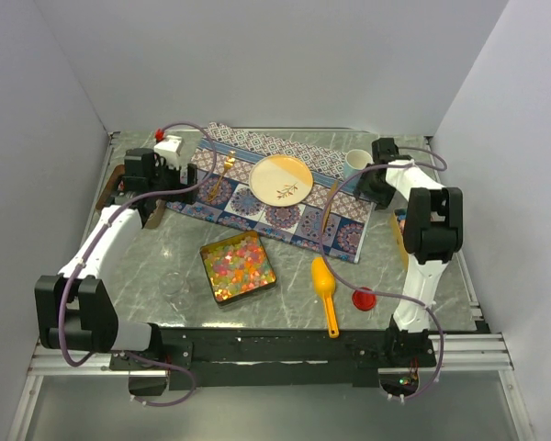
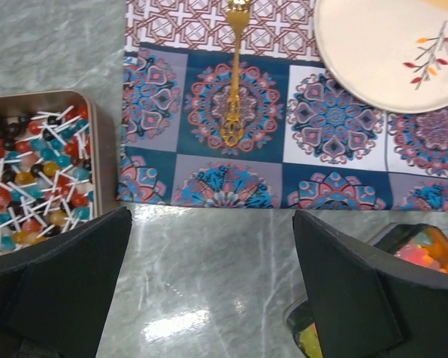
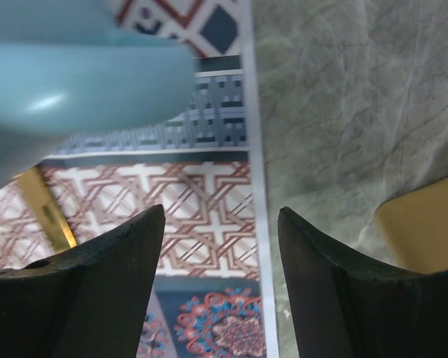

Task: Pack the candies
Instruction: Move the distractor to the center of the board.

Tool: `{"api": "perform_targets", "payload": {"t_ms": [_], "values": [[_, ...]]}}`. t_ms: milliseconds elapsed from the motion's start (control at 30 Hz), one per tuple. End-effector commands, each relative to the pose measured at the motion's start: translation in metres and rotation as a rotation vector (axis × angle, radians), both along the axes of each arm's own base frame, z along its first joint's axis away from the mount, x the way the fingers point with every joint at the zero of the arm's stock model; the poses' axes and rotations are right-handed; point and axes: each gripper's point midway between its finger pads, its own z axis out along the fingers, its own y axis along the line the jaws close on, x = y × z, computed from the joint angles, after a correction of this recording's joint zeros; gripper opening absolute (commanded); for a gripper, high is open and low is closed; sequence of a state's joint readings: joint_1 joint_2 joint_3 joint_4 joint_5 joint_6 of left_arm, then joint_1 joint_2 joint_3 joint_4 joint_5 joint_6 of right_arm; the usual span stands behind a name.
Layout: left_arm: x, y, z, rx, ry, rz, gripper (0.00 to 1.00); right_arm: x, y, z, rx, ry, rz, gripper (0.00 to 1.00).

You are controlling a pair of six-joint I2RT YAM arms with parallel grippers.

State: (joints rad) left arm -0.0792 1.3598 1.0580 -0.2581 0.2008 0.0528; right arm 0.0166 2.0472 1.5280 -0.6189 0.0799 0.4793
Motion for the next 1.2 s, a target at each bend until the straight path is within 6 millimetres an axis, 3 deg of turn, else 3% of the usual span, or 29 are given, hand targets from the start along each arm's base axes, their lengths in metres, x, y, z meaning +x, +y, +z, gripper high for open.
{"api": "perform_targets", "payload": {"t_ms": [0,167,300,333,600,900,1000,1033,1100,1133,1167], "values": [[0.006,0.012,0.004,0.085,-0.028,0.020,0.97,0.008,-0.010,-0.003,-0.019,-0.001,-0.044,0.67],[0.011,0.007,-0.003,0.062,-0.012,0.009,0.97,0.013,-0.007,-0.015,-0.002,0.013,-0.039,0.61],[0.013,0.004,-0.018,0.044,0.028,0.006,0.97,0.023,0.001,-0.017,0.033,0.007,-0.014,0.43],[0.014,0.004,-0.019,0.041,0.029,0.006,0.97,0.025,-0.011,-0.017,0.042,0.005,-0.038,0.40],[0.024,0.002,-0.014,0.045,0.013,0.007,0.97,0.033,-0.037,-0.013,-0.022,-0.011,-0.111,0.00],[0.020,-0.001,-0.012,0.033,0.015,-0.001,0.97,0.092,-0.072,0.009,-0.074,-0.147,-0.142,0.00],[0.020,0.000,-0.009,0.042,0.007,0.001,0.97,0.113,-0.077,0.014,-0.080,-0.192,-0.136,0.00],[0.020,-0.001,-0.008,0.046,0.004,-0.003,0.97,0.116,-0.078,0.006,-0.075,-0.186,-0.122,0.00],[0.018,-0.001,-0.008,0.049,0.010,-0.005,0.97,0.132,-0.079,0.015,-0.072,-0.233,-0.115,0.00],[0.018,0.000,-0.008,0.054,0.013,-0.006,0.97,0.135,-0.082,0.008,-0.070,-0.230,-0.127,0.00],[0.018,0.000,-0.009,0.055,0.014,-0.003,0.97,0.144,-0.081,0.015,-0.068,-0.258,-0.122,0.00]]}}
